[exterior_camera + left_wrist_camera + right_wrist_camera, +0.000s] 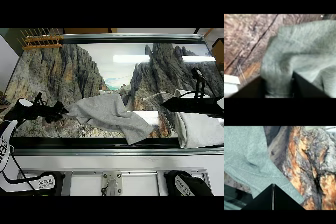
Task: Fold the clothes and pants, and hang the long-sleeved shirts on hangers.
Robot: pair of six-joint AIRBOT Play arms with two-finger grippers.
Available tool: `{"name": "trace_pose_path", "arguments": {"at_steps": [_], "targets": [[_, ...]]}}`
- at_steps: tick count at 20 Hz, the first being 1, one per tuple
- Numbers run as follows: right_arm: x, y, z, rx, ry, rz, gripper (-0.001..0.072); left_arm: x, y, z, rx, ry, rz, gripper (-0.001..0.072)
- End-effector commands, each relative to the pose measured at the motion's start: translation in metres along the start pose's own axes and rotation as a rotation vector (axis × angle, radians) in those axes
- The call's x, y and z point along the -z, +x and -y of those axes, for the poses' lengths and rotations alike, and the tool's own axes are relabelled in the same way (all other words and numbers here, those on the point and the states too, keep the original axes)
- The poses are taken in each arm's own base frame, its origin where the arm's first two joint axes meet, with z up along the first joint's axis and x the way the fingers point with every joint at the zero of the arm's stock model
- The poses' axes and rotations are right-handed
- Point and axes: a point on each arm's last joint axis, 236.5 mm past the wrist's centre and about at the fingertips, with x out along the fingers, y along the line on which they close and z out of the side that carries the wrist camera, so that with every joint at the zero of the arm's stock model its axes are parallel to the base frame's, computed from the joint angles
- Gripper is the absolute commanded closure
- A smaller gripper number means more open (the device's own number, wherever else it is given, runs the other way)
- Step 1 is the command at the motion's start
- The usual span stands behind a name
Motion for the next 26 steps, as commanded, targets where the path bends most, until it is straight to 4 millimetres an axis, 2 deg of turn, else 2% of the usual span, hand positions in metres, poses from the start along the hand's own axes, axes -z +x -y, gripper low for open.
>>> {"name": "trace_pose_path", "arguments": {"at_steps": [1, 4, 5, 6, 7, 8, 9, 12, 15, 18, 19, 20, 21, 22, 23, 24, 25, 26], "targets": [[0.026, 0.010, 0.020, 0.063, 0.085, -0.071, 0.0683, 0.008, 0.011, 0.001, -0.009, 0.015, -0.020, 0.0701], [0.086, 0.027, 0.060, 0.194, 0.298, -0.199, 0.0678, -0.003, -0.007, 0.007, 0.007, 0.063, 0.045, 0.0700], [0.109, 0.035, 0.064, 0.197, 0.339, -0.246, 0.0648, -0.005, -0.014, 0.012, 0.013, 0.092, 0.065, 0.0700], [0.130, 0.044, 0.063, 0.180, 0.380, -0.288, 0.0389, -0.006, -0.019, 0.016, 0.019, 0.111, 0.081, 0.0700], [0.147, 0.054, 0.060, 0.149, 0.425, -0.316, 0.0052, -0.007, -0.024, 0.019, 0.023, 0.122, 0.093, 0.0700], [0.161, 0.063, 0.055, 0.117, 0.456, -0.329, 0.0080, -0.007, -0.026, 0.021, 0.027, 0.128, 0.101, 0.0700], [0.170, 0.072, 0.051, 0.095, 0.470, -0.328, 0.0141, -0.008, -0.029, 0.022, 0.029, 0.131, 0.107, 0.0700], [0.184, 0.097, 0.036, 0.067, 0.450, -0.301, 0.0141, -0.008, -0.029, 0.023, 0.030, 0.132, 0.109, 0.0700], [0.182, 0.120, 0.019, 0.050, 0.405, -0.277, 0.0140, -0.008, -0.029, 0.023, 0.030, 0.132, 0.109, 0.0700], [0.180, 0.139, 0.011, 0.046, 0.406, -0.261, 0.0141, -0.008, -0.029, 0.023, 0.030, 0.132, 0.109, 0.0700], [0.177, 0.141, 0.011, 0.045, 0.388, -0.256, 0.0200, -0.008, -0.030, 0.023, 0.031, 0.130, 0.109, 0.0700], [0.172, 0.141, 0.010, 0.038, 0.358, -0.247, 0.0397, -0.008, -0.030, 0.023, 0.031, 0.131, 0.110, 0.0700], [0.163, 0.140, 0.007, 0.027, 0.315, -0.231, 0.0619, -0.008, -0.030, 0.024, 0.031, 0.133, 0.112, 0.0700], [0.147, 0.137, 0.005, 0.021, 0.270, -0.201, 0.0683, -0.012, -0.034, 0.027, 0.035, 0.139, 0.124, 0.0701], [0.124, 0.128, 0.003, 0.023, 0.218, -0.161, 0.0683, -0.019, -0.046, 0.038, 0.049, 0.162, 0.161, 0.0701], [0.095, 0.114, -0.001, 0.023, 0.157, -0.116, 0.0684, -0.032, -0.071, 0.059, 0.076, 0.204, 0.231, 0.0701], [0.057, 0.089, -0.007, 0.027, 0.080, -0.055, 0.0684, -0.044, -0.105, 0.085, 0.111, 0.256, 0.319, 0.0701], [0.019, 0.058, -0.017, 0.036, 0.010, 0.014, 0.0684, -0.054, -0.148, 0.116, 0.151, 0.318, 0.420, 0.0701]]}}
